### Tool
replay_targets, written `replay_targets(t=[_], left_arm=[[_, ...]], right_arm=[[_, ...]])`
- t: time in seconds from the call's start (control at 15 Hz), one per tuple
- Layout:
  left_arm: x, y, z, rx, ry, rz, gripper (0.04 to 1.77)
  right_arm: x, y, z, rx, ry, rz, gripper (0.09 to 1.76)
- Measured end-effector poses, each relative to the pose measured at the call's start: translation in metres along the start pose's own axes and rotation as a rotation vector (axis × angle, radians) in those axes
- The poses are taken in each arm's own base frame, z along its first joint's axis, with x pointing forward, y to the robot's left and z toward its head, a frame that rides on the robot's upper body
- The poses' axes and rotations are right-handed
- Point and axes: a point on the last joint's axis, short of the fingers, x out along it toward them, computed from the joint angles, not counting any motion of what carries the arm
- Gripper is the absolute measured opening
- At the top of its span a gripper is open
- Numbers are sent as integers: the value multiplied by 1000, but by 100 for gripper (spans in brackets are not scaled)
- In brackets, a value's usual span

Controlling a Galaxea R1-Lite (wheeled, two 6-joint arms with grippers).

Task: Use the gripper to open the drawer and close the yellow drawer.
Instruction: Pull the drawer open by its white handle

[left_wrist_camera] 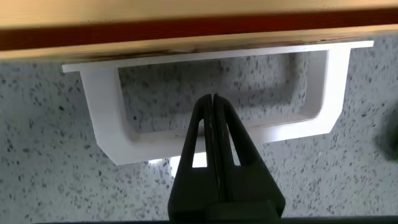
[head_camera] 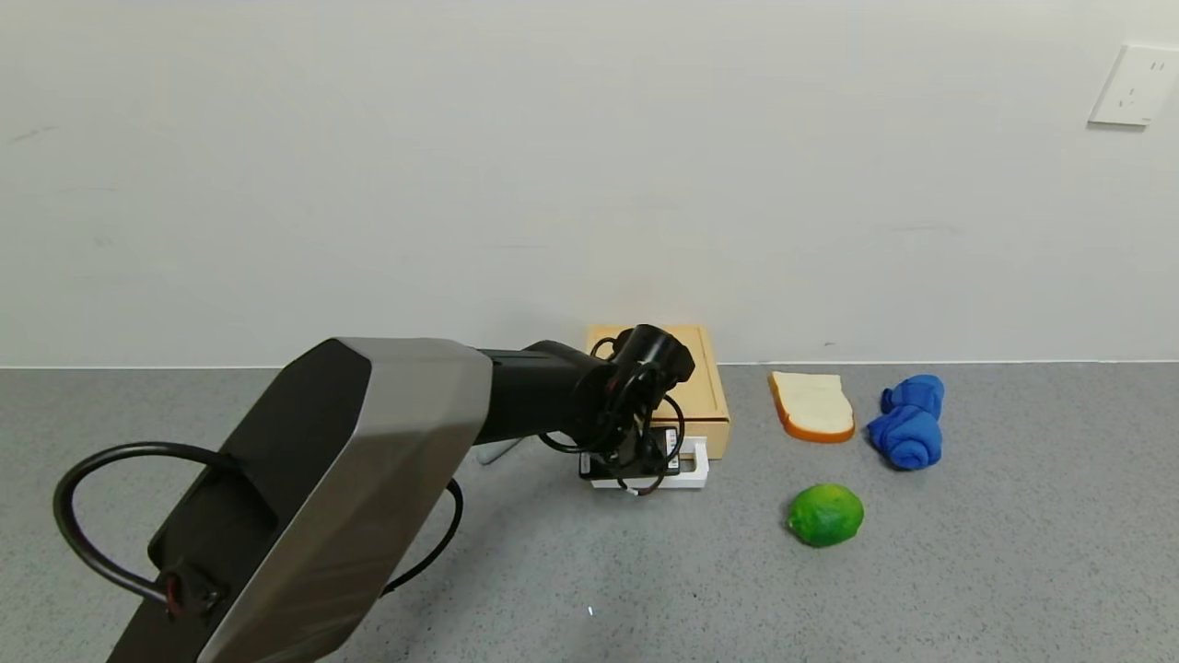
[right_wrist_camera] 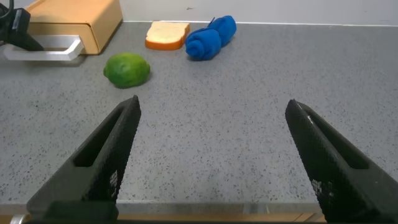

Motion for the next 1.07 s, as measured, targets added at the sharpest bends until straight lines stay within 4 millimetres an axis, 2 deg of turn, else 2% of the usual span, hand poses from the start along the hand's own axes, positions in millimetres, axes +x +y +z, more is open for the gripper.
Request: replay_targets(t=[0.47, 1.07], left_arm=[[-7, -4, -15, 25, 96, 40, 11], [-20, -10, -33, -38, 193, 96, 11]], right_arm=[[0, 0, 0, 0, 0, 0, 171], [0, 0, 0, 0, 0, 0, 171]])
